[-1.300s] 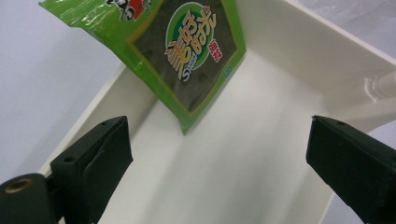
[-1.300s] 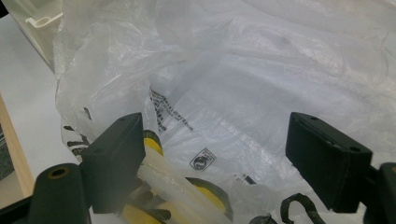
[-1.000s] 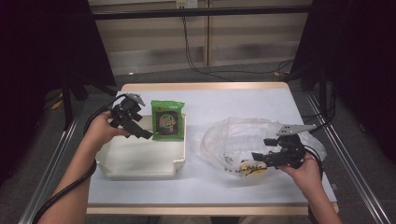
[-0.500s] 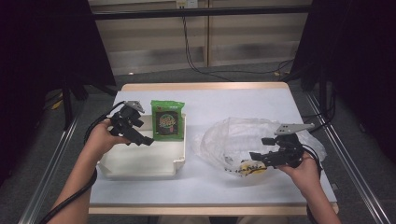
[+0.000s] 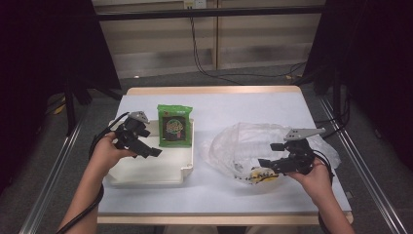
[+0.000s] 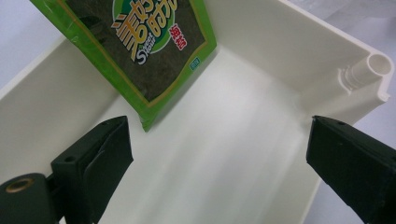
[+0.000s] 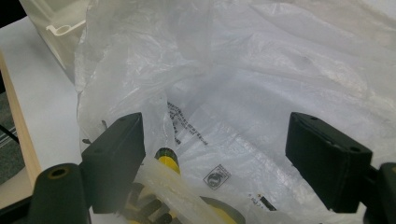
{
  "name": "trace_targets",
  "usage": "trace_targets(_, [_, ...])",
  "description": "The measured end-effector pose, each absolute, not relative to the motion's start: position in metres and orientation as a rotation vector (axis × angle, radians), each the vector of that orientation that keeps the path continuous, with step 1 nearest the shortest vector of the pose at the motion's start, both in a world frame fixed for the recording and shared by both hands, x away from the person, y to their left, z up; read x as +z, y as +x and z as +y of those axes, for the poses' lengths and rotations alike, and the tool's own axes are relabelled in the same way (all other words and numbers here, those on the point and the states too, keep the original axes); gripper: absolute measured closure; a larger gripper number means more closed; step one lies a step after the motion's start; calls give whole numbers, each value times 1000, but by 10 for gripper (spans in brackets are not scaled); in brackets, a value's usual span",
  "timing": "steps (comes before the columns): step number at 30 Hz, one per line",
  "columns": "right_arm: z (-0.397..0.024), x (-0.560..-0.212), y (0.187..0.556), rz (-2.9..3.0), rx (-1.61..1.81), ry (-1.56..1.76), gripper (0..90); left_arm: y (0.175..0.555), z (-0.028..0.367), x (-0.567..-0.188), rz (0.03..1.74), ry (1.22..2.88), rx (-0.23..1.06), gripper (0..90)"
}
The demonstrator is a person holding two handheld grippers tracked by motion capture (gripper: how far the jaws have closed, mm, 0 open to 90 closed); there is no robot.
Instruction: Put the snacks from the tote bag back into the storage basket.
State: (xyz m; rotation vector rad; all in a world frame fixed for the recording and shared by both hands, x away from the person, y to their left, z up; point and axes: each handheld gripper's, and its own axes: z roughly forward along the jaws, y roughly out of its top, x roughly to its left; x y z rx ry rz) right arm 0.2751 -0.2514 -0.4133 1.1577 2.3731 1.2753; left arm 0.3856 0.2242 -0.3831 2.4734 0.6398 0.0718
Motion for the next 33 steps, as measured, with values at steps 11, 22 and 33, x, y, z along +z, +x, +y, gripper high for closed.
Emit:
trace_targets(11, [-250,-412,274,2375,1278,1147,198,374,218,-392,680,2444,124,63])
trace_targets(22, [-248,-411,272,2379,1277,1141,198,365,224,-401,737,2401,157,58])
trace_targets(33, [-248,-409,270,2376,1281,1133,198,358,223,-401,741,2373,173,54])
